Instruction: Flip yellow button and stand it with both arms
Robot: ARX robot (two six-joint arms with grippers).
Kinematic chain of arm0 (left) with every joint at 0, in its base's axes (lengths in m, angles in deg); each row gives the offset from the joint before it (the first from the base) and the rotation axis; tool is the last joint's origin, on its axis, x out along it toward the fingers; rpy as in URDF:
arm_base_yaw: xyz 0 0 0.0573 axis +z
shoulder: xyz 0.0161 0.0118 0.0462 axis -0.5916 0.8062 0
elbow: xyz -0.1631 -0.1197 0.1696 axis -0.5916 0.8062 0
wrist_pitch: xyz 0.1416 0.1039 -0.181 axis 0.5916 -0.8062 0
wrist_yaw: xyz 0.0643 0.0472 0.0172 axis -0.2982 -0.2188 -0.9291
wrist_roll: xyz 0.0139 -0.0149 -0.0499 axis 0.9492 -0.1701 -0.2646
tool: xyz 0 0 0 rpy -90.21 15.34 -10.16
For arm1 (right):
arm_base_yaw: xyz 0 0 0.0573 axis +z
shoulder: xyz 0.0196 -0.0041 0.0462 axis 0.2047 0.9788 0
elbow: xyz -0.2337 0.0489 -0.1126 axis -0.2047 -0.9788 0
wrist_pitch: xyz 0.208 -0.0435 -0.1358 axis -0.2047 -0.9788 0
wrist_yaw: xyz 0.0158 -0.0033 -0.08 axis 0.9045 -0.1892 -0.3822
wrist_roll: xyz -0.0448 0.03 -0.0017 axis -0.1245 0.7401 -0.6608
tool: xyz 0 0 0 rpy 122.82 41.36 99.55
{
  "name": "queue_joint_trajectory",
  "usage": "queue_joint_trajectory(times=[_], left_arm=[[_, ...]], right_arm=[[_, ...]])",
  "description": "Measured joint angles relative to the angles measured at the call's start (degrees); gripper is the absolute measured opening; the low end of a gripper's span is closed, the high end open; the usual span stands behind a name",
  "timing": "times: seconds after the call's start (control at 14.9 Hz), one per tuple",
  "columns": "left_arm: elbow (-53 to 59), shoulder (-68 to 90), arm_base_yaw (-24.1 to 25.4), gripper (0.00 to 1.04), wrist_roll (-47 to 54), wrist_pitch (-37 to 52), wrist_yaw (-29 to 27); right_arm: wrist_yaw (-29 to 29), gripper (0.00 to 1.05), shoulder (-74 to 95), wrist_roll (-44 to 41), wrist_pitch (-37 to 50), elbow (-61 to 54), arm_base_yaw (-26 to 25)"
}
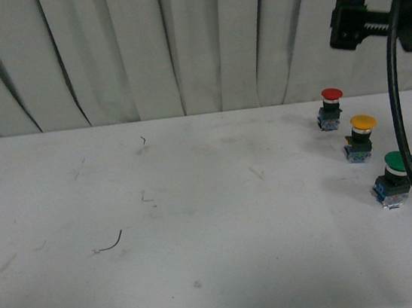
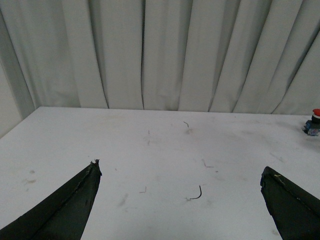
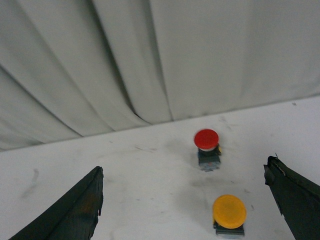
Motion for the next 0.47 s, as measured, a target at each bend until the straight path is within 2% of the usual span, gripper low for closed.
queue_joint_trajectory(times=[0.13,0.2,0.27,0.34,0.47], left_arm=[[0.0,0.0,0.0,0.98,0.0,0.0,0.0],[0.0,0.0,0.0,0.98,0.0,0.0,0.0],[0.0,0.0,0.0,0.98,0.0,0.0,0.0],[0.0,0.0,0.0,0.98,0.0,0.0,0.0],[0.0,0.0,0.0,0.98,0.0,0.0,0.0]], right_arm=[[6.9,0.98,-15.5,0.9,7.2,-14.3,0.0],[8.7,0.98,-20.4,1.2,7.4,-18.4,0.0],[3.5,0.89,-31.3,-1.8,11.4,-28.3,1.8],[-4.8,0.69,-46.6,-8.7,7.1,-40.3,3.0],[-7.2,0.41,-64.7,-12.2,0.2,-53.1,3.6]])
